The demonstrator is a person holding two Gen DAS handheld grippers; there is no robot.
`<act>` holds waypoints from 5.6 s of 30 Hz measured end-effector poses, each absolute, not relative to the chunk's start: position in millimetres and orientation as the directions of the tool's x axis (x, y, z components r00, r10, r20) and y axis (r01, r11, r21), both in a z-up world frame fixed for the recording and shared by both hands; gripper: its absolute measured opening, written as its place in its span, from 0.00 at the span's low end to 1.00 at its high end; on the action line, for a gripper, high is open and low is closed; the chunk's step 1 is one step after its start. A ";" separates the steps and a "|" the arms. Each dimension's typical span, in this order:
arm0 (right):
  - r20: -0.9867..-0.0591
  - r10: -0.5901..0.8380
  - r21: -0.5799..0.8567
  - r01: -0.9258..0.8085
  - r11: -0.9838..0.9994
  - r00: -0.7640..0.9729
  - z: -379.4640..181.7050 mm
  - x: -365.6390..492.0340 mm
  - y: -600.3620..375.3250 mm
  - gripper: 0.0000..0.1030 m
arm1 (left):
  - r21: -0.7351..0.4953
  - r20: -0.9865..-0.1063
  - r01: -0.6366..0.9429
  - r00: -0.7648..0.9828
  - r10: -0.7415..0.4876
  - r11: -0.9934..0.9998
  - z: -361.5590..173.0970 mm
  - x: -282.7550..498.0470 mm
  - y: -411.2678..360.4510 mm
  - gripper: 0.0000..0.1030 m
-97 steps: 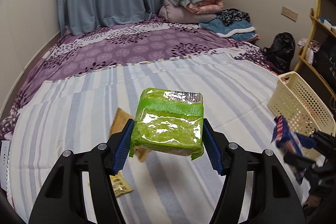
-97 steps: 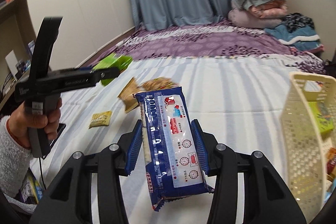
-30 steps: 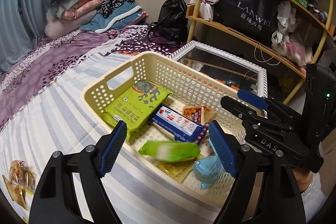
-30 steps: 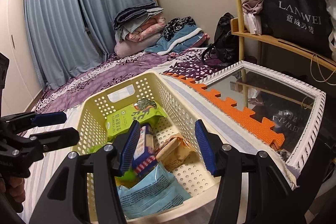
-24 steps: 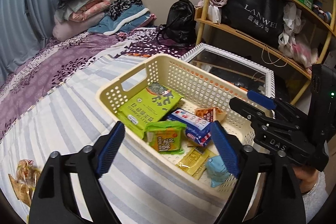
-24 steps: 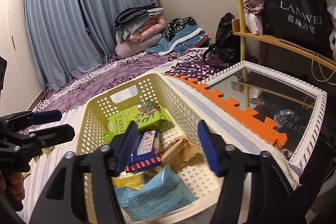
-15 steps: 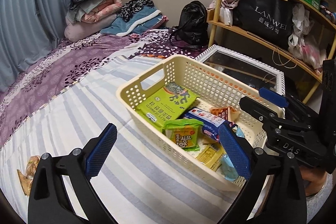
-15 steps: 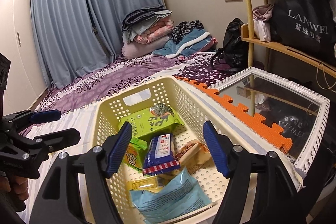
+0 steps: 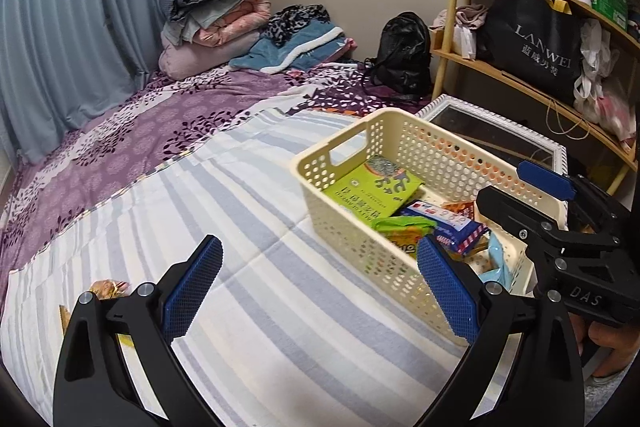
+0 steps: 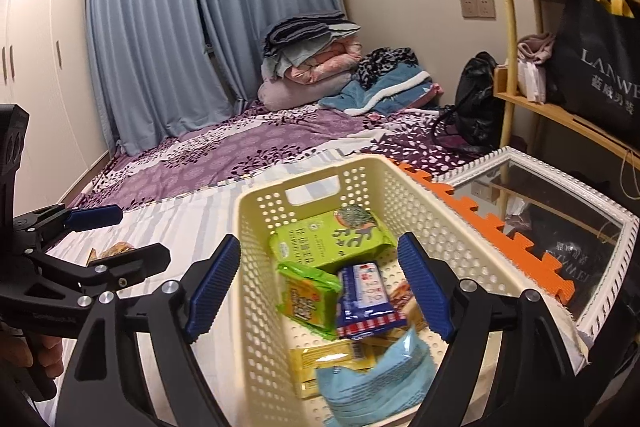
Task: Organize snacks
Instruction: 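Move both open tools back over the remaining snacks on the bed, then grasp the yellow biscuit packet with the left tool while the right tool grasps the round cracker bag, then carry the yellow packet with the left tool while the right tool carries the cracker bag toward the basket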
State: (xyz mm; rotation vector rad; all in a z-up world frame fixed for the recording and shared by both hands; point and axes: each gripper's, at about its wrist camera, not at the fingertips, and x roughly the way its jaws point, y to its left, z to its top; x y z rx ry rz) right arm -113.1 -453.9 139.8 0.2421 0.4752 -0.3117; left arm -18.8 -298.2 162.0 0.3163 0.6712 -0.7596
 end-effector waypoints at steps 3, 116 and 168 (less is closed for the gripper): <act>-0.487 -0.218 0.140 0.322 0.936 0.846 142.0 -105.7 -439.1 0.78 | 0.021 -0.660 0.703 0.544 -0.518 0.711 160.2 -15.6 -283.6 0.96; -0.803 0.288 0.128 -0.320 0.939 0.522 15.5 218.7 -143.7 0.82 | -0.124 -0.836 0.080 0.528 -0.147 0.989 5.2 69.5 74.6 0.71; -0.594 0.126 0.217 0.007 0.976 0.795 126.5 14.4 -309.6 0.53 | -0.152 -0.742 0.163 0.633 -0.222 0.975 80.3 16.4 26.1 0.47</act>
